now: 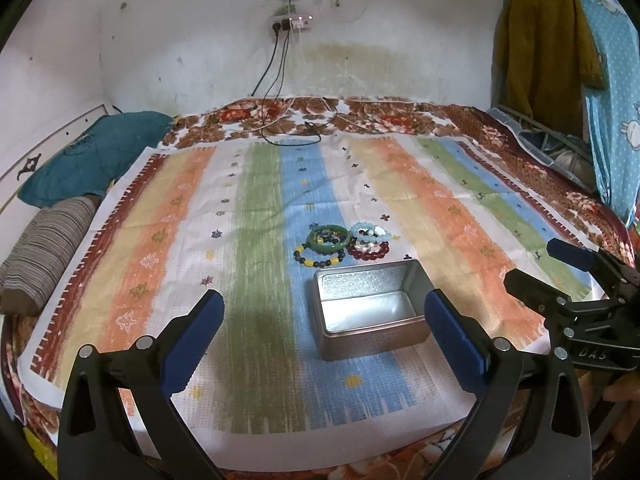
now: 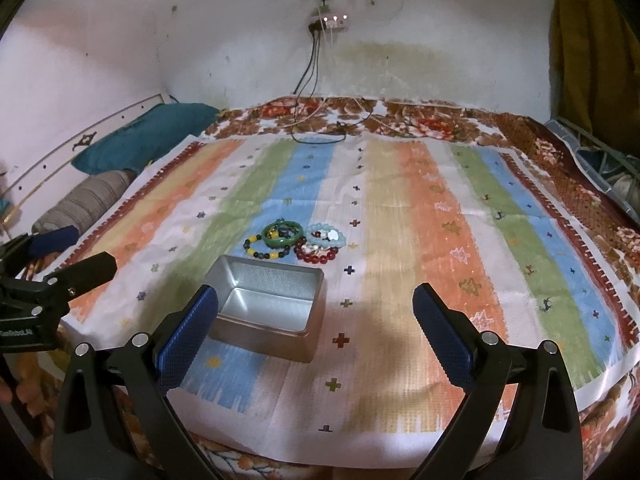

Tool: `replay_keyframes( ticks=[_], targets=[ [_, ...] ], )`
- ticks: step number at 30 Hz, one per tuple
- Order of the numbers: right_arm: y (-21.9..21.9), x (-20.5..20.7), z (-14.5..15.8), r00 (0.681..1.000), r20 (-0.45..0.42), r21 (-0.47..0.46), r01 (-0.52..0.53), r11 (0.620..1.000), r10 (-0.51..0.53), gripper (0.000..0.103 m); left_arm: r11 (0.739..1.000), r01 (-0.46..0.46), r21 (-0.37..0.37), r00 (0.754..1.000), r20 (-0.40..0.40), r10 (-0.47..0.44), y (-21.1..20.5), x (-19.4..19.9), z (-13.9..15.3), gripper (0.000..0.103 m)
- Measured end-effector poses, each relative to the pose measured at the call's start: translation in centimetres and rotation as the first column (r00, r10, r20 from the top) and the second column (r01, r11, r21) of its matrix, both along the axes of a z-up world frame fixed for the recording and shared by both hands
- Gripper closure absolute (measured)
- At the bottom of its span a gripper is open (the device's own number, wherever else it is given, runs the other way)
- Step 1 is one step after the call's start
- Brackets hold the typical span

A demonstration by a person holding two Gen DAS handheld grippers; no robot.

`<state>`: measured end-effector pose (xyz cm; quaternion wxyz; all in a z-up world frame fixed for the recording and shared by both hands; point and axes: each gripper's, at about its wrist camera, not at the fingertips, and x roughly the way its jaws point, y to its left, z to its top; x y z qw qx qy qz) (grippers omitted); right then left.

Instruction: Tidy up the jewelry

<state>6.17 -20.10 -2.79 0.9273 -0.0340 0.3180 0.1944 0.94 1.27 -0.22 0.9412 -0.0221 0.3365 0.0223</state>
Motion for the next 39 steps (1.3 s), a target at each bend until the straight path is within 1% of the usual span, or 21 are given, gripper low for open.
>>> replay_keyframes(
  ticks=[6, 12, 22, 27, 39],
  targets=[
    [0.2, -0.1, 0.0, 1.000, 0.005, -0.003, 0.005, 1.000, -0.005, 0.004, 1.000, -0.003, 0.000, 1.000, 0.005, 0.003, -0.2, -0.2, -0.1, 0.005],
    [0.4, -0.1, -0.3, 1.000, 0.001, -0.013, 0.007, 1.000, -0.007, 0.004, 1.000, -0.004, 0.007, 1.000, -0.006, 0.004, -0.2, 0.0, -0.4, 0.005],
    [0.5, 0.6, -0.7, 0.999, -0.031, -0.015, 0.007, 1.000, -0.007, 0.004, 1.000, -0.016, 0.013, 0.999, -0.039, 0.017, 0.2, 0.8, -0.7, 0.005],
    [0.8, 1.7, -0.7, 0.999, -0.050, -0.023, 0.007, 1.000, -0.008, 0.004, 1.000, -0.024, 0.020, 0.998, -0.063, 0.026, 0.3, 2.2, -0.6, 0.005],
    [1.9, 4.4, -0.1, 0.998, -0.059, -0.059, 0.001, 0.998, -0.004, 0.004, 0.999, -0.027, 0.018, 0.994, -0.109, 0.029, 0.7, 5.9, -0.3, 0.005]
  ],
)
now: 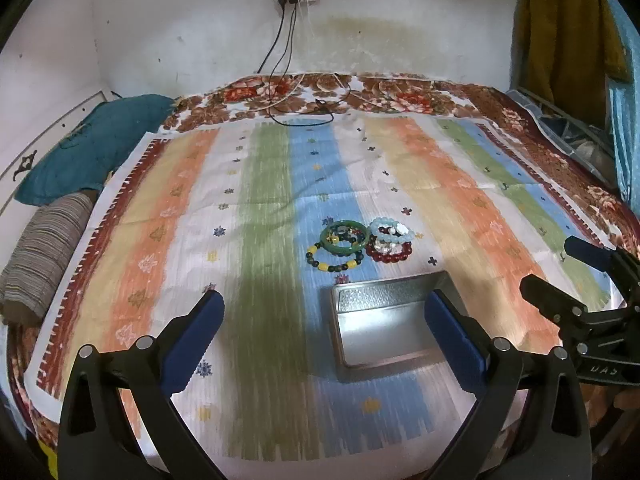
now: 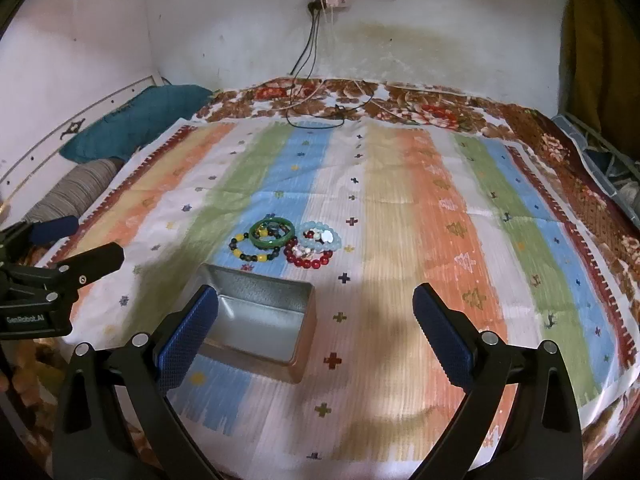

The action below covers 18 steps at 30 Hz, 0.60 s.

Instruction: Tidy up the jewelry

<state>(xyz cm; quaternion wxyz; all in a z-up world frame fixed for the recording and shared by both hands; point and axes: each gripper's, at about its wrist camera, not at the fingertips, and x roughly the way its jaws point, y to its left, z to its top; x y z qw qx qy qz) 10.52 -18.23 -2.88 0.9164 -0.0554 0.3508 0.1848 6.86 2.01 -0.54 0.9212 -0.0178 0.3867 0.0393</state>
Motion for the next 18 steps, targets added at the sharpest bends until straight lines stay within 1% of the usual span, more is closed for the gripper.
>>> replay_keyframes(
  ticks=[5, 12, 18],
  targets=[
    [0.6, 1.7, 0.1, 1.000, -0.013, -0.004, -0.003, 1.000, 0.003, 0.004, 1.000, -0.018, -0.022, 0.999, -0.029, 0.017, 0.6, 1.6, -0.1, 0.005],
    [0.8, 3.6, 0.0, 0.999, -0.032, -0.013, 0.012, 1.000, -0.012, 0.004, 0.999, -0.045, -0.029, 0.998, -0.054, 0.043, 1.4, 4.1, -0.1, 0.006],
    [1.0, 5.4, -0.1, 0.998, -0.057, -0.009, 0.017, 1.000, -0.018, 0.004, 0.999, -0.030, -0.040, 0.997, -0.073, 0.027, 1.1, 5.6, -0.4, 0.006]
  ],
)
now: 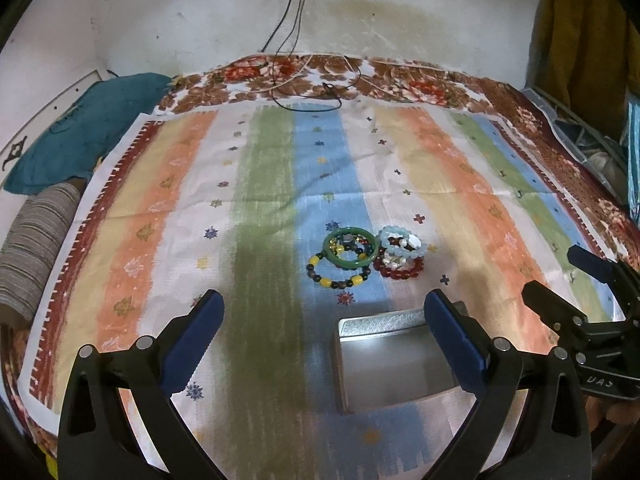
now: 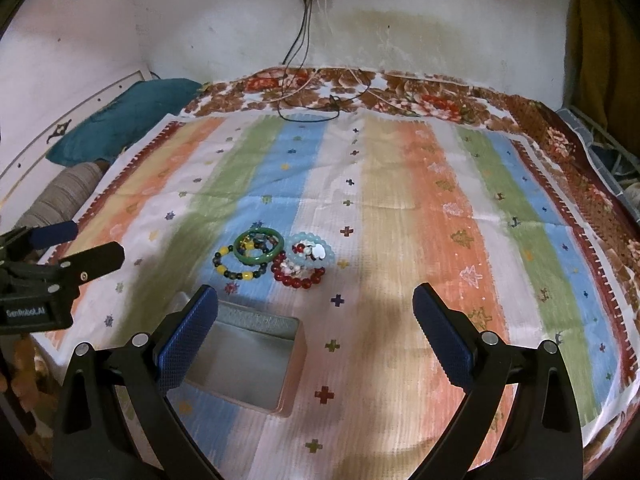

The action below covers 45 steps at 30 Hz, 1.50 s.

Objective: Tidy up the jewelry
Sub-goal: 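Move both open tools down toward the bracelet cluster beside the tin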

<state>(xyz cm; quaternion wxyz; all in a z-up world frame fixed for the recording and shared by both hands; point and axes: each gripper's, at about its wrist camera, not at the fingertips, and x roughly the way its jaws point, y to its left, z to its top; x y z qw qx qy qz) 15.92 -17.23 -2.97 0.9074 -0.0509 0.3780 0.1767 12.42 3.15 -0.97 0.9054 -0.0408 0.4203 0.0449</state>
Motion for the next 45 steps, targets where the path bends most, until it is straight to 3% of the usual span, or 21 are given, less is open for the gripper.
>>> replay_keyframes(
  ticks=[16, 27, 38, 40, 45],
  targets=[
    [1.0, 5.3, -2.3, 0.992, -0.122, -0.024, 0.014, 1.000, -0.017, 0.004, 1.000, -0.018, -0.021, 0.997, -0.075, 0.016, 1.0, 5.4, -1.5, 0.006],
    [1.2, 8.4, -4.4, 0.974, -0.222, -0.010, 0.043, 0.999, -0.044, 0.004, 0.997, -0.051, -0.053, 0.983, -0.180, 0.040, 2.2, 9.3, -4.9, 0.006],
    [2.1, 10.5, -6.5, 0.953, -0.301, 0.004, 0.032, 0.999, -0.029, 0.005, 0.998, -0.018, -0.064, 0.968, -0.251, 0.001, 1.9, 12.1, -8.0, 0.009],
    [2.4, 11.0, -6.7, 0.950, -0.310, 0.006, 0.032, 0.999, -0.028, 0.016, 0.997, -0.019, -0.068, 0.966, -0.260, 0.001, 1.9, 12.4, -8.4, 0.011],
    [2.5, 11.9, -7.5, 0.940, -0.338, 0.015, 0.046, 0.999, -0.038, 0.018, 0.995, -0.008, -0.094, 0.958, -0.287, -0.019, 2.1, 13.2, -9.6, 0.014]
  ],
)
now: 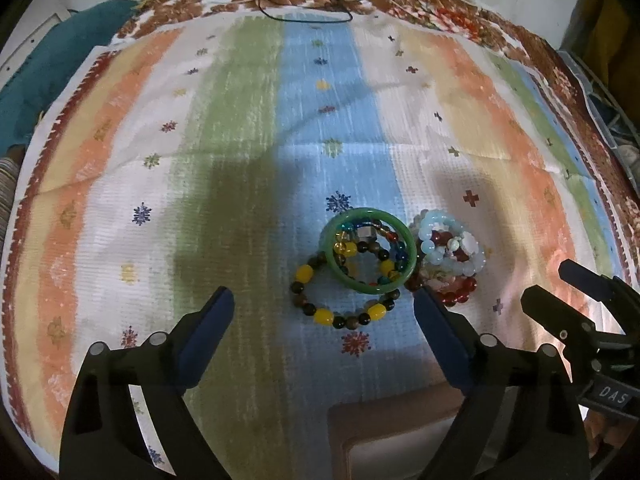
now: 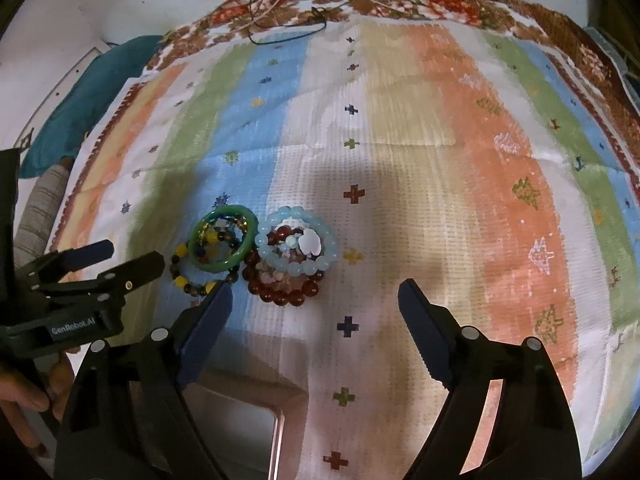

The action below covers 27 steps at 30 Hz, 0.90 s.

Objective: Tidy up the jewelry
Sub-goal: 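Move both open tools down toward the bracelet cluster beside the tin, then close left tool on green jade bangle while right tool closes on pale blue bracelet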

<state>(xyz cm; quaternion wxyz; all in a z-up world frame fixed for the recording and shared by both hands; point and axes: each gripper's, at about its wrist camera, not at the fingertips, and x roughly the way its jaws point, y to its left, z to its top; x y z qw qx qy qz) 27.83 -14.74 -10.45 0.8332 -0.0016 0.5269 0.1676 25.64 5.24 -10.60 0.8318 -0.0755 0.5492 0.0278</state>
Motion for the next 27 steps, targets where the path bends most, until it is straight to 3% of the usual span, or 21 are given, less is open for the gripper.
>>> replay_keyframes(
  ticks=[8, 16, 23, 27],
  targets=[
    [0.2, 1.7, -1.7, 0.999, -0.043, -0.004, 0.021, 1.000, -0.022, 0.028, 1.000, 0.001, -0.013, 1.000, -0.025, -0.001, 0.1, 1.2, -1.3, 0.026],
    [0.5, 2.9, -3.2, 0.997, -0.074, 0.002, 0.026, 1.000, -0.026, 0.036, 1.000, 0.000, -0.018, 0.998, -0.064, -0.001, 0.3, 2.5, -2.8, 0.045],
    [0.9, 3.8, -4.5, 0.996, -0.092, -0.005, 0.016, 1.000, -0.016, 0.044, 1.000, 0.006, -0.026, 0.996, -0.085, -0.009, 0.3, 3.4, -3.7, 0.052],
    [1.1, 4.2, -5.0, 0.995, -0.103, -0.008, 0.014, 1.000, -0.014, 0.049, 0.999, -0.004, -0.039, 0.995, -0.100, 0.000, 0.4, 3.7, -4.5, 0.063]
  ],
)
